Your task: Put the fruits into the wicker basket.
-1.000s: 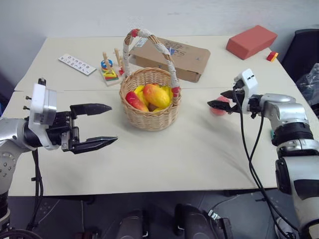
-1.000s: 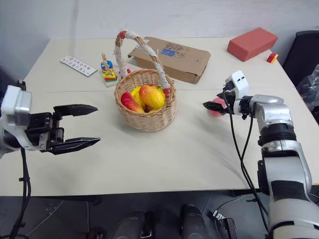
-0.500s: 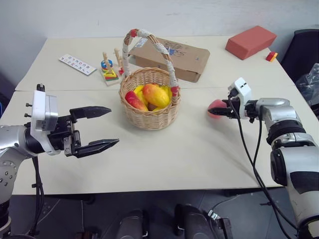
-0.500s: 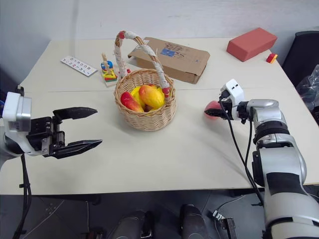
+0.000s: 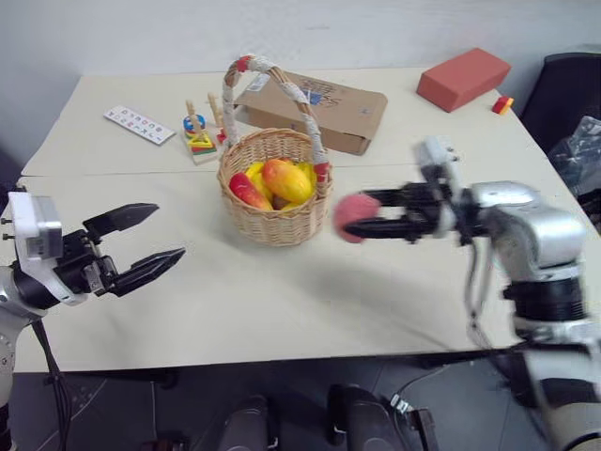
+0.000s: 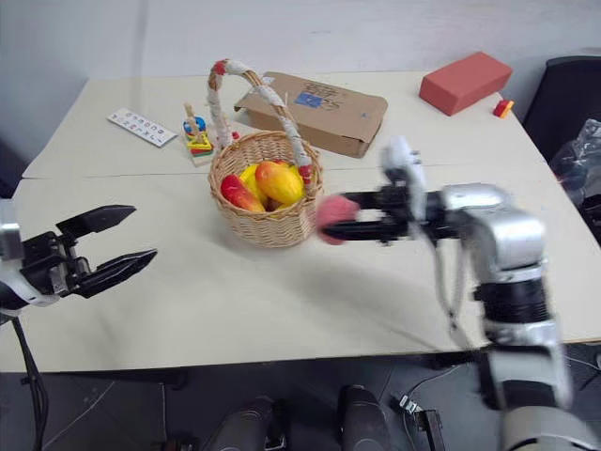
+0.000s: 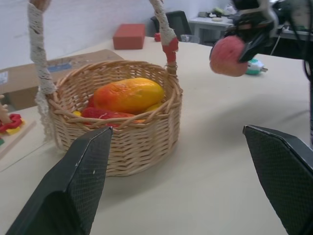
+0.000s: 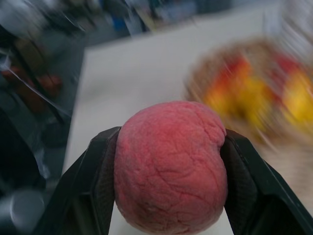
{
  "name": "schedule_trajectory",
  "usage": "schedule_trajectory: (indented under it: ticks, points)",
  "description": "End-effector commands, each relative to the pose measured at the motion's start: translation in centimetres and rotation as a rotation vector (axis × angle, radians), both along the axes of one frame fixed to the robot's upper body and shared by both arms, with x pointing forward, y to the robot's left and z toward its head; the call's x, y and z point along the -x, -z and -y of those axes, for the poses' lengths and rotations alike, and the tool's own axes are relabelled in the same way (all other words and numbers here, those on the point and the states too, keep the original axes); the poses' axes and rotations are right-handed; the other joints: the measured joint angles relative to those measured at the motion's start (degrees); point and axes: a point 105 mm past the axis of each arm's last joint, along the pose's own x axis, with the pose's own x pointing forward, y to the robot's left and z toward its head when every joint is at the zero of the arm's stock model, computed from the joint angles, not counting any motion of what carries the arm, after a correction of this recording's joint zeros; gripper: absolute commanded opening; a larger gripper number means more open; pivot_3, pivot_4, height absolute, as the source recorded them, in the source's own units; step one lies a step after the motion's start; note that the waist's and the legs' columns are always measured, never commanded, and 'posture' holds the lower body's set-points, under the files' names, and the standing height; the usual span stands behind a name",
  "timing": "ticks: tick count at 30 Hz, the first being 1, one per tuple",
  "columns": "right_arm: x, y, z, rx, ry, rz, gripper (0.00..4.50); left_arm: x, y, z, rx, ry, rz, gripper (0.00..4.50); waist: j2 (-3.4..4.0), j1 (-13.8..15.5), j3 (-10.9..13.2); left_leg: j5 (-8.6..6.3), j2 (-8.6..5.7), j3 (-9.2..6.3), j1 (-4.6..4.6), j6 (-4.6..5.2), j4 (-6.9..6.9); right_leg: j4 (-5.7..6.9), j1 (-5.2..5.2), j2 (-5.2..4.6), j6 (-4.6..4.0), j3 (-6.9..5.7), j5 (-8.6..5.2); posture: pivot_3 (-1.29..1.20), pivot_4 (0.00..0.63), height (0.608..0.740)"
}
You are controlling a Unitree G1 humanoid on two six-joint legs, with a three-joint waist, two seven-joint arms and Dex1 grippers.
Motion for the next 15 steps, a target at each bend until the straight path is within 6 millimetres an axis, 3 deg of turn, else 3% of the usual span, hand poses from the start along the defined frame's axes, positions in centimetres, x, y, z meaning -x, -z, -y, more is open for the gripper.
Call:
schedule_trajectory:
  ticks: [1, 4, 6, 9, 12, 15]
  points:
    - [-0.8, -2.0, -3.3, -0.053, 0.158, 0.249, 2.39, 0.1, -0.2, -0.7, -0.019, -0.028, 0.026, 4.5, -0.04, 0.4, 0.0, 0.0, -0.02, 0.03, -0.01, -0.03, -0.01, 0.04, -0.1, -0.01, -0.04, 0.05, -0.02, 0.0, 0.15, 0.74]
    - [-2.5, -1.7, -5.7, 0.028, 0.275, 0.503, 2.39, -0.2, -0.3, -0.3, -0.017, -0.02, 0.038, 4.5, -0.16, 0.8, -0.1, 0.02, -0.21, 0.06, -0.19, 0.03, 0.01, 0.11, -0.36, -0.13, -0.06, 0.13, -0.02, 0.0, 0.15, 0.74]
    - [-4.7, -1.4, -6.5, 0.057, 0.413, 0.53, 2.39, -0.3, -0.4, 0.0, -0.008, -0.014, 0.044, 4.5, -0.33, 0.6, -0.2, 0.01, -0.27, 0.07, -0.2, 0.11, 0.02, 0.36, -0.37, -0.16, -0.14, 0.19, 0.04, 0.0, 0.15, 0.74]
    - [-7.1, 0.6, -6.4, 0.19, 0.527, 0.5, 2.39, -0.3, -0.3, 0.7, 0.001, -0.003, 0.046, 4.5, -0.44, 0.3, -0.3, 0.01, -0.29, 0.1, -0.22, 0.14, 0.02, 0.38, -0.39, -0.13, -0.16, 0.22, 0.06, 0.0, 0.15, 0.74]
    - [-8.1, 0.8, -6.6, 0.217, 0.585, 0.466, 2.39, -0.3, -0.4, 1.1, 0.009, 0.006, 0.054, 4.5, -0.44, 0.2, -0.3, -0.01, -0.23, 0.09, -0.23, 0.13, -0.02, 0.36, -0.42, -0.09, -0.19, 0.2, 0.04, 0.0, 0.15, 0.74]
    - [-7.4, 0.6, -7.7, 0.205, 0.545, 0.44, 3.42, -0.5, -0.4, 1.3, 0.02, 0.004, 0.069, 4.5, -0.44, 0.0, -0.3, 0.0, -0.16, 0.08, -0.32, 0.13, 0.0, 0.29, -0.45, -0.03, -0.19, 0.15, 0.04, 0.0, 0.15, 0.74]
